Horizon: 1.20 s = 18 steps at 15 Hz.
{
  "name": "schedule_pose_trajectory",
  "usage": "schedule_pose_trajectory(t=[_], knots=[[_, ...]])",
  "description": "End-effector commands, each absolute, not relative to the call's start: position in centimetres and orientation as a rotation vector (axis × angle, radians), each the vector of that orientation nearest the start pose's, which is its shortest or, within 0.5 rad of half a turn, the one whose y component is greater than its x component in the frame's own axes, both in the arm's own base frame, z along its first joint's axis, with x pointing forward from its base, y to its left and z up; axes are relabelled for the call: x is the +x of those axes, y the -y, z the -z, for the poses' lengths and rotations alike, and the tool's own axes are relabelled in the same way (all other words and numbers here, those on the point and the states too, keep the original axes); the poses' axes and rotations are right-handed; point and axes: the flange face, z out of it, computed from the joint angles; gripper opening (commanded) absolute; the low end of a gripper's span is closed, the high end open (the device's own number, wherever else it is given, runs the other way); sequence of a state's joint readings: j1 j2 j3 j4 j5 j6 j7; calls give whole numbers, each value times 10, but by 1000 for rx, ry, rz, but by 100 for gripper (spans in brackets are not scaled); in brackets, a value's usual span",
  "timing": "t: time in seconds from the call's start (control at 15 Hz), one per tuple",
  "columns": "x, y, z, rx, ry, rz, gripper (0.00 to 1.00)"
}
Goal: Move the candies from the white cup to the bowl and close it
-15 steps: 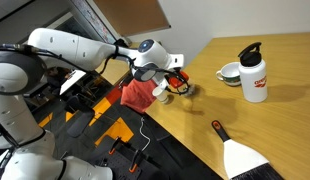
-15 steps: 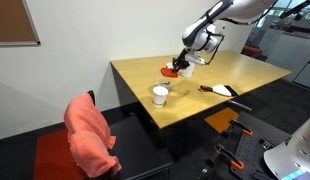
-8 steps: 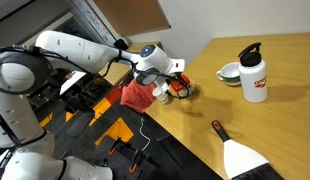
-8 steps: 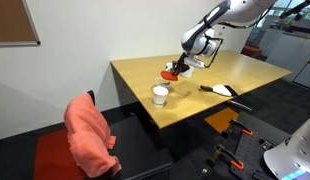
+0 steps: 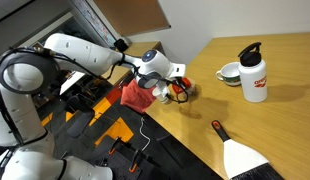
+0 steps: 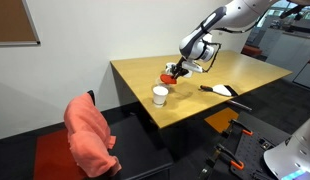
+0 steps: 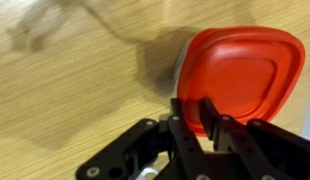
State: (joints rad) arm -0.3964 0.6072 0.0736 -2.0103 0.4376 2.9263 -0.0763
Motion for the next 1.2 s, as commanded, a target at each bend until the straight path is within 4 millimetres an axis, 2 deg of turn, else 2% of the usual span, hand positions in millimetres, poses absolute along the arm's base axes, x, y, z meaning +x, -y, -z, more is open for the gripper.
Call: schedule_pose_trajectory(t=[0.0,0.53,1.13], knots=[[588,220,-174,-2781,-1056,531,6],[595,220,-179,-2750,-1143,514,6],[607,216,-171,-2780,-1181,464,6]])
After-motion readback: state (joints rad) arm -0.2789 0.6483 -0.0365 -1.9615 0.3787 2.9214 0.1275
